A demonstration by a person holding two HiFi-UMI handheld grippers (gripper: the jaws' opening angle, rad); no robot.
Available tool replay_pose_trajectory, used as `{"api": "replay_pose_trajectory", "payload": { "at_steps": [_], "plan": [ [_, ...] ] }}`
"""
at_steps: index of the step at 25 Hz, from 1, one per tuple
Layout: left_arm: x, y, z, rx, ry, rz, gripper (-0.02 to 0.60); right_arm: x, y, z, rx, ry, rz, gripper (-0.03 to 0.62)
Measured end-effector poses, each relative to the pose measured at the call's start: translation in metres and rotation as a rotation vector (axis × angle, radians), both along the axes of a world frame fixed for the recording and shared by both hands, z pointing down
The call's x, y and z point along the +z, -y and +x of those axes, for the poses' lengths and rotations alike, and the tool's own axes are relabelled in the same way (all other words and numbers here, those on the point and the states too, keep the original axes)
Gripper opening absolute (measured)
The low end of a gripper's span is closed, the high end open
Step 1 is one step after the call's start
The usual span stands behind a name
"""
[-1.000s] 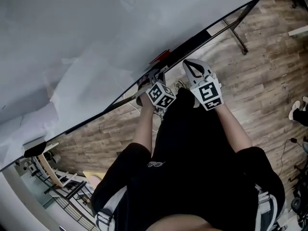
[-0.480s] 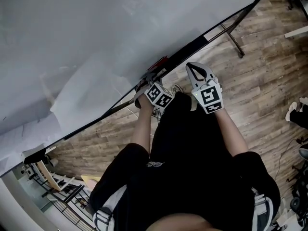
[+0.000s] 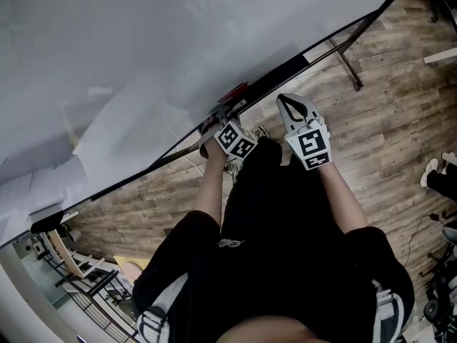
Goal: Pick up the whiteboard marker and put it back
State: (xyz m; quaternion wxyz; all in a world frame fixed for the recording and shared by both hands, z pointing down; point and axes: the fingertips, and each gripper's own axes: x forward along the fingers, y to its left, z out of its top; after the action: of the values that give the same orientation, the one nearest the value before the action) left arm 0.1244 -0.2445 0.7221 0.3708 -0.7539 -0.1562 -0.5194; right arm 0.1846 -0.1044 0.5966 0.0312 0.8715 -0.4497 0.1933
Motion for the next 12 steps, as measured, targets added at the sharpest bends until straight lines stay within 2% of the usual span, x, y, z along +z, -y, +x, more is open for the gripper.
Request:
{"api": "replay_pose_trajectory", "payload": {
  "at_steps": [4, 7, 12],
  "plan": [
    [-0.001, 0.001, 0.000, -0.008, -0.028, 0.007, 0.060, -0.003, -0.001, -0.004, -0.019, -0.009, -0.005, 0.003],
    [-0.002, 0.000, -0.003, -0.015, -0.022, -0.017, 0.063, -0.004, -0.003, -0.008, -0.025, -0.015, -0.012, 0.003],
    [-0.009, 0.010, -0.007, -0.082, -0.043, -0.041, 0.117, -0.007, 0.001, -0.014, -0.051, -0.026, -0.017, 0.003]
  ]
}}
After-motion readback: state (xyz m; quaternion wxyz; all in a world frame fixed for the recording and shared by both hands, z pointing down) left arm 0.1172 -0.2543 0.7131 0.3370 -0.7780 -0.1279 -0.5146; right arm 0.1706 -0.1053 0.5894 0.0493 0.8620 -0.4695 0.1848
